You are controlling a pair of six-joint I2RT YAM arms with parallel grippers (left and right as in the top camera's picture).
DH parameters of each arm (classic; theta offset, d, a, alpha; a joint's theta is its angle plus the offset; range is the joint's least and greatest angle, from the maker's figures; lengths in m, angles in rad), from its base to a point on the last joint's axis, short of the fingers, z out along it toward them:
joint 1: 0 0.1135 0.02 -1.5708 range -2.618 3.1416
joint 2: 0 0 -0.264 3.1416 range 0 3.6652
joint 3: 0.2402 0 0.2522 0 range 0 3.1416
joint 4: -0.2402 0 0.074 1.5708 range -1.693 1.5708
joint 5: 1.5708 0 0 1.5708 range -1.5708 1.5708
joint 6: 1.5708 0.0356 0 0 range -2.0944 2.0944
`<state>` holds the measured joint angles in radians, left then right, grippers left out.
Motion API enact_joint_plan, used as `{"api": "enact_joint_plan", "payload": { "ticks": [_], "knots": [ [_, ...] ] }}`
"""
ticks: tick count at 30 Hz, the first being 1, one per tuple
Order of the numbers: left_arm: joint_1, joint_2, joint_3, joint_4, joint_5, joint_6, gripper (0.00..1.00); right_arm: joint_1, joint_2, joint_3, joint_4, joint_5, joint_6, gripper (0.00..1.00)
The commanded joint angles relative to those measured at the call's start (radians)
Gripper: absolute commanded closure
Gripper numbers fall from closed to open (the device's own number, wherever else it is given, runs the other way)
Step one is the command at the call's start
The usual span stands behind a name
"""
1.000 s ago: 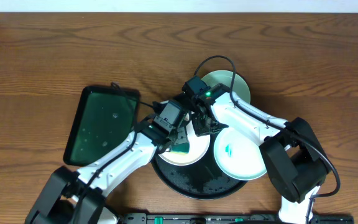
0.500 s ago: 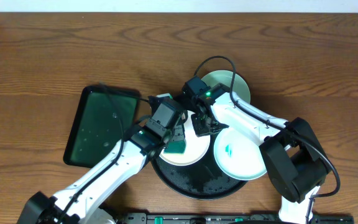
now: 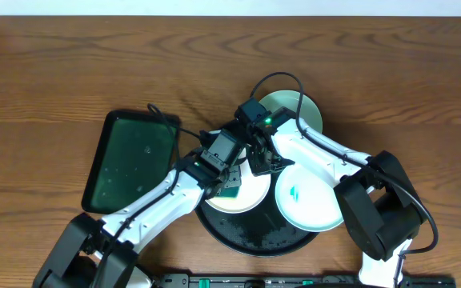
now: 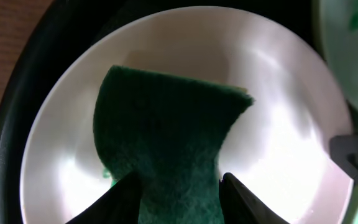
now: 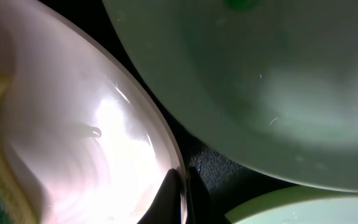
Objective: Clean dirty plates on tray and stack at the side
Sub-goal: 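Scrub pink-white plate surface with sponge while right gripper holds rim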
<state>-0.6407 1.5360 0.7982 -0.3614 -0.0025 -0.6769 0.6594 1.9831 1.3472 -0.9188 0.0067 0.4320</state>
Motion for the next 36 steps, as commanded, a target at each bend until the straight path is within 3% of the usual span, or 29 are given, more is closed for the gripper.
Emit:
{"api": "enact_joint_plan", "payload": {
  "ticks": [1, 6, 10, 12, 18, 25, 32, 36],
  "knots": [
    [-0.003, 0.020, 0.016, -0.012, 0.014, -0.001, 0.58, -0.004, -0.009, 0.011, -0.009, -0.008, -0.014, 0.99],
    [-0.003, 0.026, 0.016, -0.019, 0.014, -0.001, 0.77, -0.004, -0.009, 0.011, -0.008, -0.008, -0.014, 0.99],
    [-0.006, 0.036, 0.003, -0.017, 0.014, -0.001, 0.81, -0.004, -0.009, 0.011, -0.008, -0.008, -0.014, 0.99],
    [-0.008, 0.055, 0.002, -0.018, 0.016, -0.001, 0.92, -0.004, -0.009, 0.011, -0.006, -0.008, -0.014, 0.99],
    [-0.011, 0.078, 0.003, -0.009, 0.019, -0.001, 0.93, -0.004, -0.009, 0.011, -0.003, -0.008, -0.014, 0.99],
    [-0.026, 0.001, 0.018, 0.081, 0.182, -0.034, 0.93, -0.004, -0.009, 0.011, 0.011, -0.008, 0.002, 0.99],
    [-0.037, 0.032, -0.013, 0.059, 0.044, -0.042, 0.93, -0.004, -0.009, 0.011, 0.017, -0.008, 0.009, 0.99],
    [-0.037, 0.041, -0.048, 0.009, -0.151, -0.043, 0.93, -0.004, -0.009, 0.008, 0.015, -0.008, 0.009, 0.99]
  ]
}}
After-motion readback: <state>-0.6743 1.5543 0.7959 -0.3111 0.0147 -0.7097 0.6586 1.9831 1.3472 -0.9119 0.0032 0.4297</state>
